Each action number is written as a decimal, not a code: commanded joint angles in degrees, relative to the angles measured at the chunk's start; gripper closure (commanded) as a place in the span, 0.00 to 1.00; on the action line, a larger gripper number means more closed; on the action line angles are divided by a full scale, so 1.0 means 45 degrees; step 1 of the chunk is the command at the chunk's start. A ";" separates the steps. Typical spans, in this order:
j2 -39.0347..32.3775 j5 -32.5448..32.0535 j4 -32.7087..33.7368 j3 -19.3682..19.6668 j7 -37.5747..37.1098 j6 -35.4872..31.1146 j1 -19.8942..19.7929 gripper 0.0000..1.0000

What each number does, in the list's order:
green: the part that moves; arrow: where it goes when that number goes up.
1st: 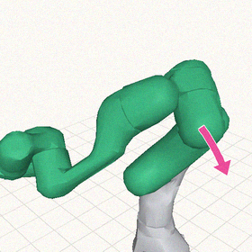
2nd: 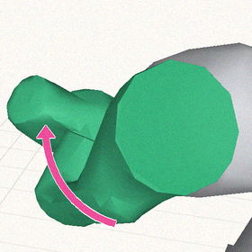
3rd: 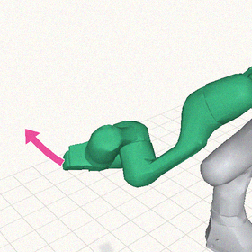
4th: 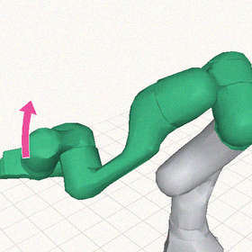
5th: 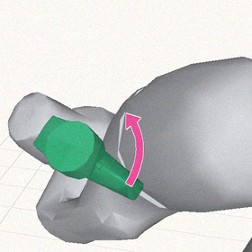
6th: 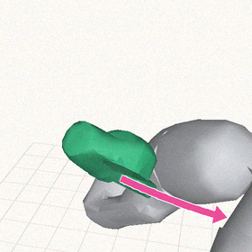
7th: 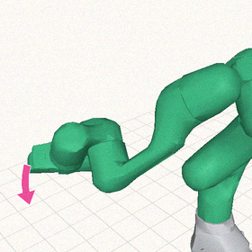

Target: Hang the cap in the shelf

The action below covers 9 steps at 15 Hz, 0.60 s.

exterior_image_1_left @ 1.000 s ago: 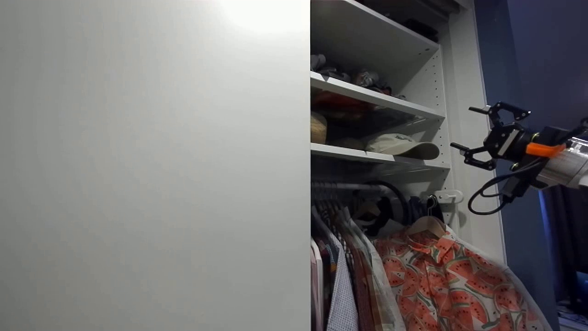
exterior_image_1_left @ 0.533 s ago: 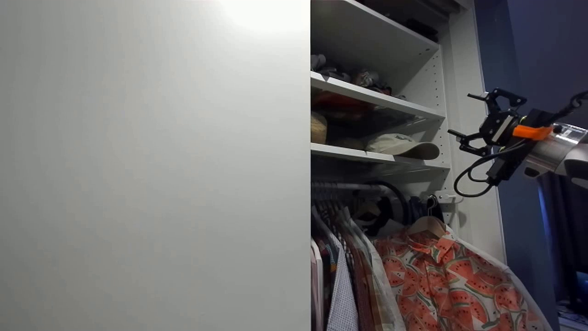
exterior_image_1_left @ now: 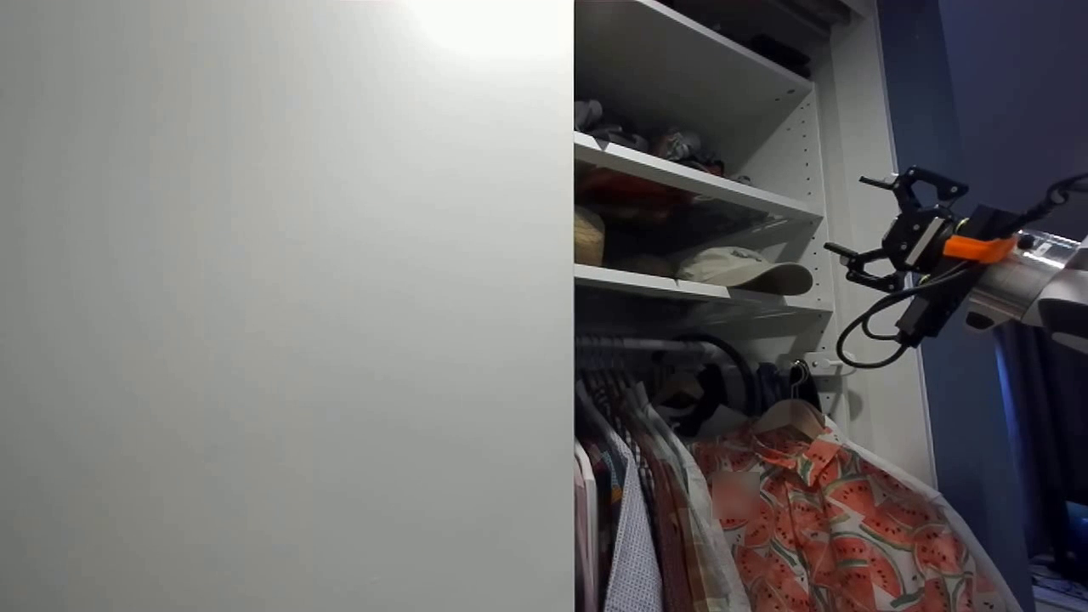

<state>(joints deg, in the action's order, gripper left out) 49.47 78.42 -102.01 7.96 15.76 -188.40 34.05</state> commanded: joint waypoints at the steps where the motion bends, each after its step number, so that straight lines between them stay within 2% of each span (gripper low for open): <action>1: -0.0804 -0.0408 -0.0041 -0.0061 -0.0703 0.1101 -0.1102 0.00; 3: -0.1453 -0.0948 0.0022 -0.0134 -0.1511 0.1985 -0.2147 0.00; 5: -0.2109 -0.1593 0.0115 -0.0361 -0.2809 0.3079 -0.3967 0.00; 9: -0.2769 -0.4134 0.0409 -0.0705 -0.6282 0.4949 -0.6986 0.00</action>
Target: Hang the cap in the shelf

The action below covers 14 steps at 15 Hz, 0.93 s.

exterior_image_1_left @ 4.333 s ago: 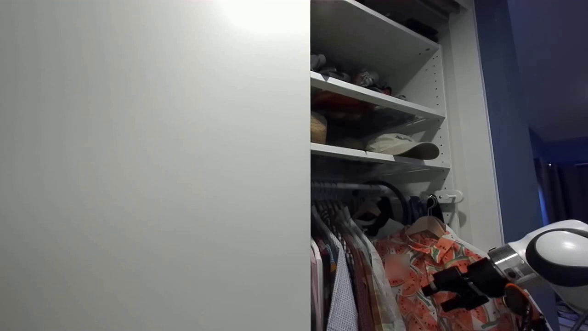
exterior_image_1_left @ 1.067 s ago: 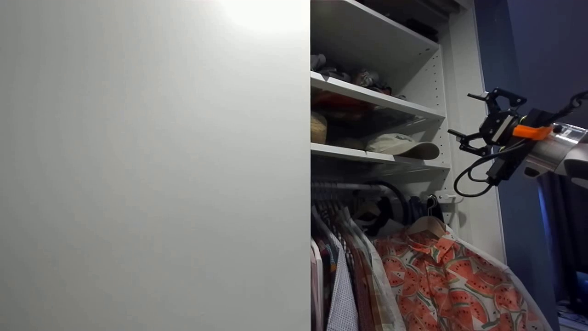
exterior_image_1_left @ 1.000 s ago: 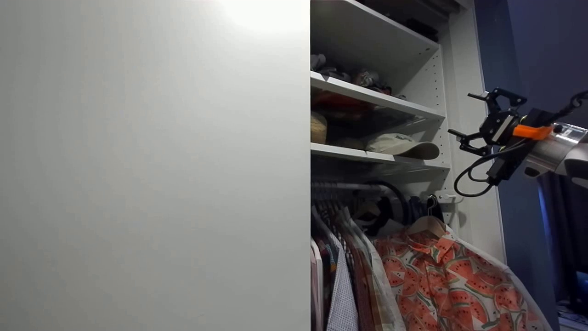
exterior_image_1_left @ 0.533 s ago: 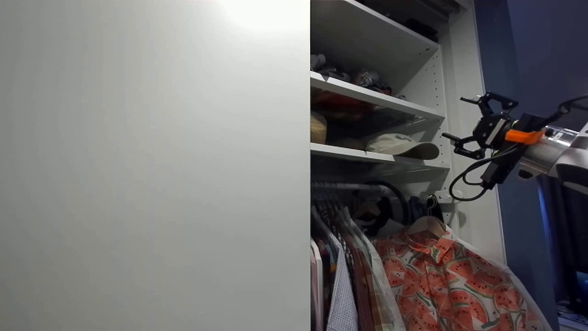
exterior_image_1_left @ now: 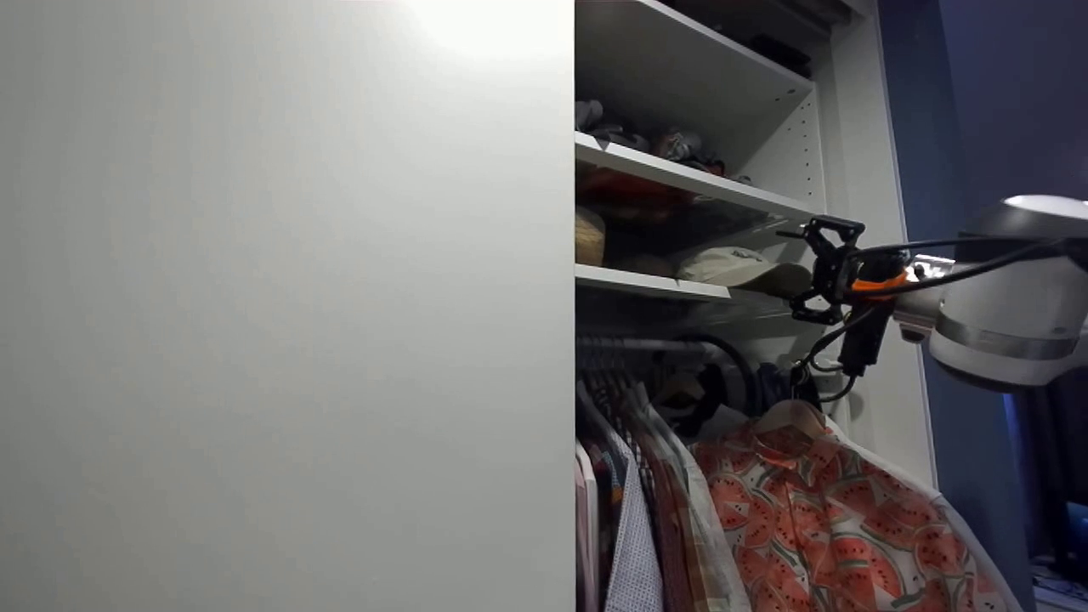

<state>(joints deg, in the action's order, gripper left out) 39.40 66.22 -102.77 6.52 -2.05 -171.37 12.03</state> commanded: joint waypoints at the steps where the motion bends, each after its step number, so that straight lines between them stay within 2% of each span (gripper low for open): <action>1: -0.0546 -0.1854 0.0685 -0.0476 -0.2956 0.1657 -0.2645 0.00; 2: -0.0310 -0.1034 0.0170 -0.0209 -0.1565 0.0927 -0.1562 0.00; 4: -0.0392 -0.1514 0.0335 -0.0367 -0.2386 0.1430 -0.2403 0.00; 8: -0.0560 -0.1553 0.0497 -0.0389 -0.2382 0.1275 -0.2483 0.00; 14: -0.1022 -0.0803 0.1502 -0.0009 -0.1277 0.0403 -0.1353 0.00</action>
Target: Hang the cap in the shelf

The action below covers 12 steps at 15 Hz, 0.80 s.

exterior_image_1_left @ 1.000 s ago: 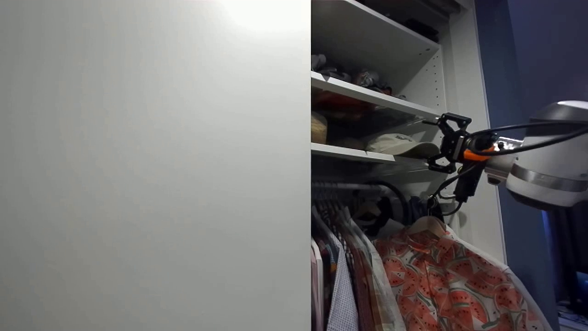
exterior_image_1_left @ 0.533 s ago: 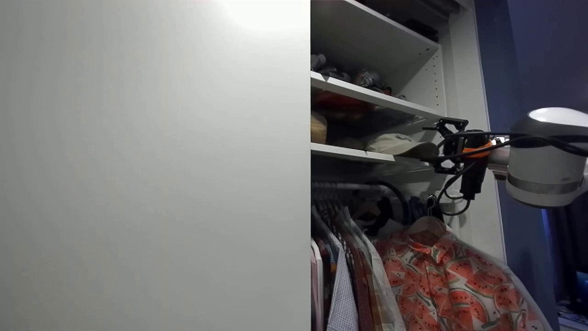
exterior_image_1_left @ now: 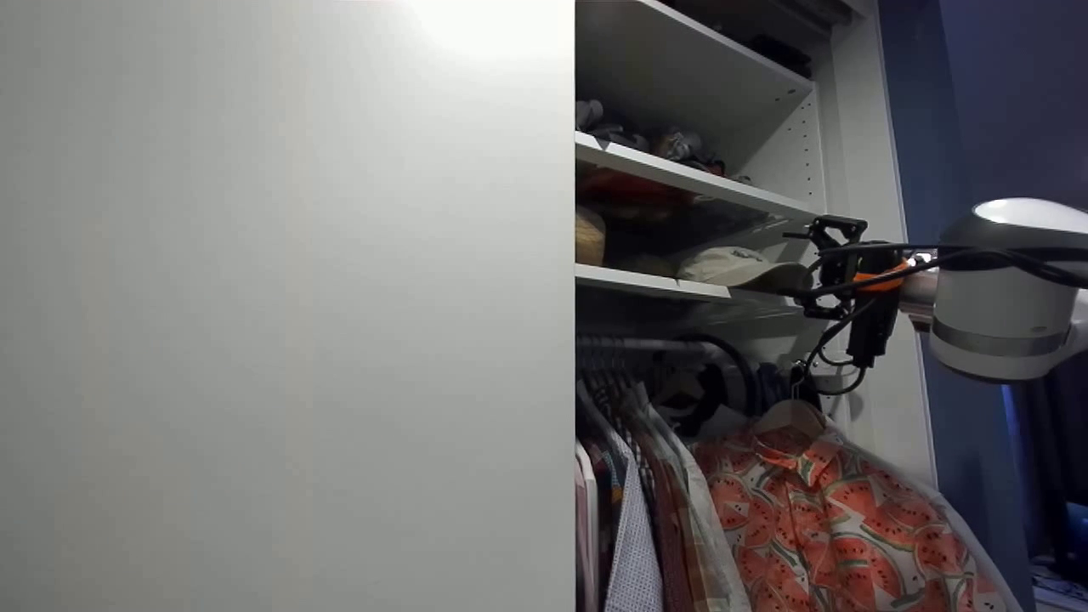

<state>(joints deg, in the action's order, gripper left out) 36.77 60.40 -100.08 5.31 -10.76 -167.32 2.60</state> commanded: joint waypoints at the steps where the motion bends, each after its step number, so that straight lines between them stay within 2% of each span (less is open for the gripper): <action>1: -0.0504 0.0469 0.1013 0.0315 0.0723 -0.0563 0.0911 0.04; 2: -0.0569 0.0444 0.1090 0.0384 0.0784 -0.0612 0.1102 0.26; 4: -0.0670 0.0271 0.1040 0.0489 0.0756 -0.0531 0.1239 0.31; 12: -0.0980 0.0517 0.0960 0.0869 0.0949 -0.0969 0.2074 0.87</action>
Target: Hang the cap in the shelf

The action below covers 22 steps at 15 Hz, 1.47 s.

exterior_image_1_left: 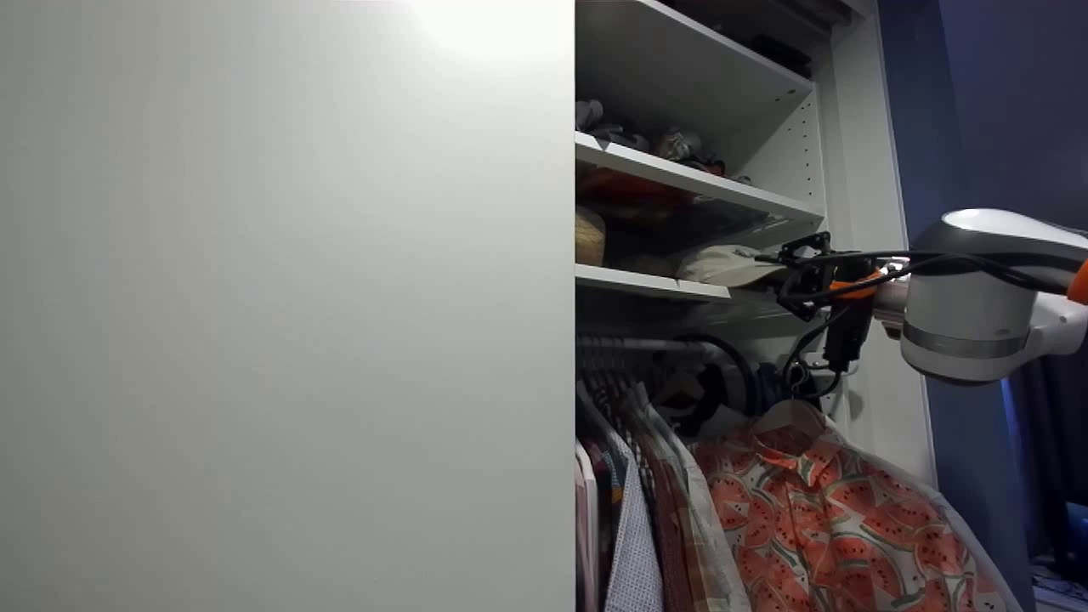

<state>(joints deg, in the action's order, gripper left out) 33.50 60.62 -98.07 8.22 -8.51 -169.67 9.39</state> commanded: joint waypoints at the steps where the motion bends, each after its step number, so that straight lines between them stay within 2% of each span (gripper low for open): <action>1: -0.0220 0.0503 0.0515 0.0295 0.0535 -0.0599 0.0762 0.95; 3: -0.0089 0.0585 0.0500 0.0478 0.0798 -0.0907 0.1258 1.00; 6: 0.0271 0.0807 0.0374 0.0824 0.1440 -0.1349 0.2158 0.99; 13: 0.1807 0.1462 -0.0072 0.1353 0.4293 -0.2878 0.5078 0.99; 15: 0.2132 0.1280 -0.0372 0.1195 0.4631 -0.3284 0.5348 0.99; 17: 0.2271 0.1118 -0.1005 0.0730 0.4506 -0.3827 0.4763 0.99; 19: 0.2299 0.0991 -0.1451 0.0318 0.4812 -0.4634 0.4536 0.99; 22: 0.2622 0.0876 -0.1831 -0.0057 0.5286 -0.5618 0.5023 0.99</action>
<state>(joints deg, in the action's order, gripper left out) 42.90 65.58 -103.74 9.78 13.14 -191.29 30.76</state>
